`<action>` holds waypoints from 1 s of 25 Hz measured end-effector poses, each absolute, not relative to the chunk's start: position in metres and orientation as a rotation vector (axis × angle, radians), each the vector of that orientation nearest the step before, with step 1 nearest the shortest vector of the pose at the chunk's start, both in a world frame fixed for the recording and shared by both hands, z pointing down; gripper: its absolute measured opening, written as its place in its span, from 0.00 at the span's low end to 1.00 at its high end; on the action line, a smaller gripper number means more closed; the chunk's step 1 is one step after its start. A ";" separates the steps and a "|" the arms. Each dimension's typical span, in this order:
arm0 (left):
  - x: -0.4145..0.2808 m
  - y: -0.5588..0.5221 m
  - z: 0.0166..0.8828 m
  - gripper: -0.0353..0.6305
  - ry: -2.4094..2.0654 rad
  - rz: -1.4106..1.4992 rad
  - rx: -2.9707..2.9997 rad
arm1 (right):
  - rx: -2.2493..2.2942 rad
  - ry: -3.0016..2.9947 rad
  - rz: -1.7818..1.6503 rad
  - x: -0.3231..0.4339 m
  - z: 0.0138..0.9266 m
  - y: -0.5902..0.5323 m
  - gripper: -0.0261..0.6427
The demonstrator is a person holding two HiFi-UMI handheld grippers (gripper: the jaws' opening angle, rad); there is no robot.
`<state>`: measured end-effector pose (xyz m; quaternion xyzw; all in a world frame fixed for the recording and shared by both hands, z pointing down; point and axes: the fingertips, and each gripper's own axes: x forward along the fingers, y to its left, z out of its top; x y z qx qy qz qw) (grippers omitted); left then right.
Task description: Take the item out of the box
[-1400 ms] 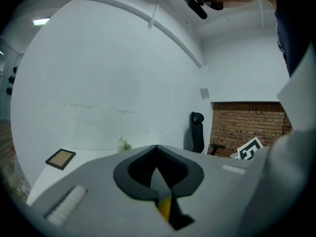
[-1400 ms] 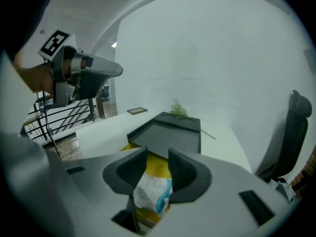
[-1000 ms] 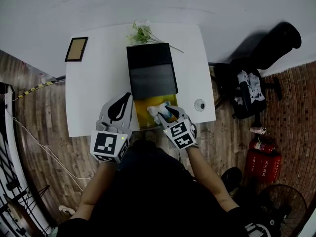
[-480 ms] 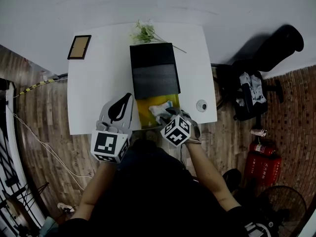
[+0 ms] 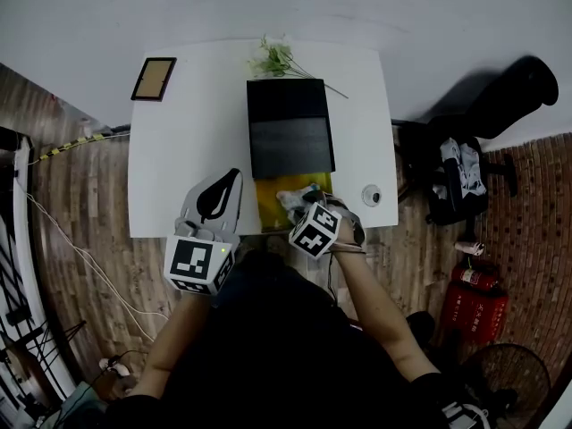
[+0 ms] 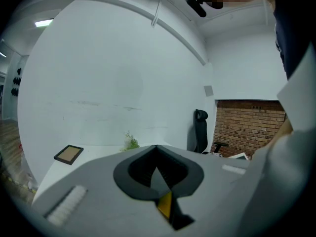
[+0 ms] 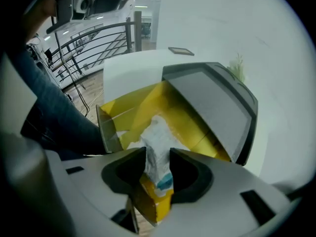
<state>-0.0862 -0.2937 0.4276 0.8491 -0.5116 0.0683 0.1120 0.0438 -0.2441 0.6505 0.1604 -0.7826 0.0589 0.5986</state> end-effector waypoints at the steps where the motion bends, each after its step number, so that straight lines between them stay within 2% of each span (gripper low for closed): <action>1: -0.087 -0.293 0.428 0.07 -1.506 0.201 2.490 | 0.370 -1.810 0.135 0.043 0.652 -0.245 0.26; 10: -0.094 -0.291 0.428 0.07 -1.527 0.207 2.477 | 0.402 -1.800 0.126 0.042 0.649 -0.251 0.13; 25: -0.085 -0.282 0.416 0.07 -1.509 0.178 2.526 | 0.679 -1.956 -0.012 0.031 0.547 -0.275 0.11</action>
